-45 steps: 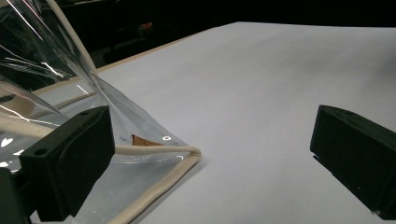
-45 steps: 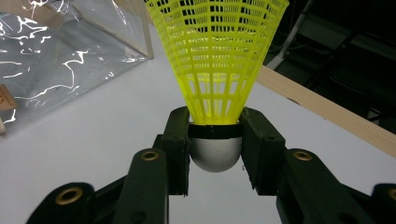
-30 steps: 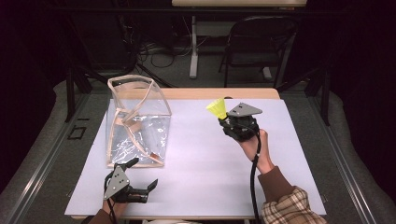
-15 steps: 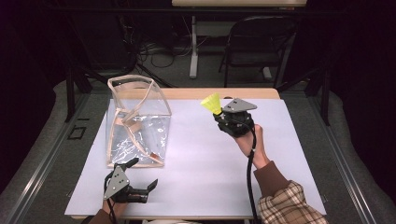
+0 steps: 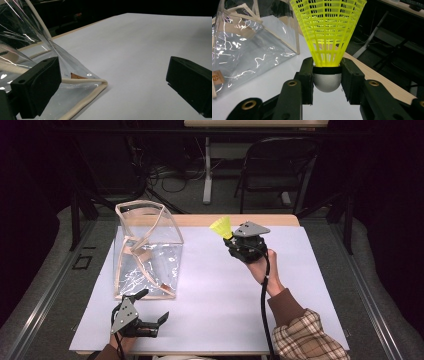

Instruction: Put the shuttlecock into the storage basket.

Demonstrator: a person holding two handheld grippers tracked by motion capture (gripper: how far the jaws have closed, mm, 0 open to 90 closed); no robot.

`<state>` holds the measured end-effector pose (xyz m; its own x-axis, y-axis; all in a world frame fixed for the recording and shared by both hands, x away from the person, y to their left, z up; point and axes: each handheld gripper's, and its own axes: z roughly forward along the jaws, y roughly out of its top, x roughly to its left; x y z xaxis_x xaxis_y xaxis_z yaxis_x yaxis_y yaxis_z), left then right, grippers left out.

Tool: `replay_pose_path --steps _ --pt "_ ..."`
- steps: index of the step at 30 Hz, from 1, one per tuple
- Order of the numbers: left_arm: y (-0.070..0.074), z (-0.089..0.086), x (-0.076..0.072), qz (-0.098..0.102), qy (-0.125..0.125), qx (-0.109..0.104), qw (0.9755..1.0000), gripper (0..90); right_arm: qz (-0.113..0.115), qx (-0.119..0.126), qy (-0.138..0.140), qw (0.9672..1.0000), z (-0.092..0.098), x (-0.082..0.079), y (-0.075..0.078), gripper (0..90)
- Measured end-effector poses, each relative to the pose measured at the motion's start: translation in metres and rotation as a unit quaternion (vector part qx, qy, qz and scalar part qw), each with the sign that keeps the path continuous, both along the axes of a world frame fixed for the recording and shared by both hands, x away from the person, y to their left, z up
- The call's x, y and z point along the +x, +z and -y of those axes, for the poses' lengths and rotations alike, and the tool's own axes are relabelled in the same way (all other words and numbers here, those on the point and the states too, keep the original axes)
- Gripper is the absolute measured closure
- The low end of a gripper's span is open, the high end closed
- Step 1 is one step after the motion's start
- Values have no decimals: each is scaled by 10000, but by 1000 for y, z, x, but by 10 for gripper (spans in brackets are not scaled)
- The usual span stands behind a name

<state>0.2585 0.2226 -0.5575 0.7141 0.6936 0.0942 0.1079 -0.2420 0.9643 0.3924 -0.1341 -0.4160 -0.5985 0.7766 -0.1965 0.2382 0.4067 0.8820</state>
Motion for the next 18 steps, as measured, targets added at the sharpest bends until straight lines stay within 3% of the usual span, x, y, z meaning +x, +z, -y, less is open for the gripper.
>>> replay_pose_path --steps 18 --pt "0 0 0 8 -4 18 10000 0 75 82 177 9998 -16 11 4 650"
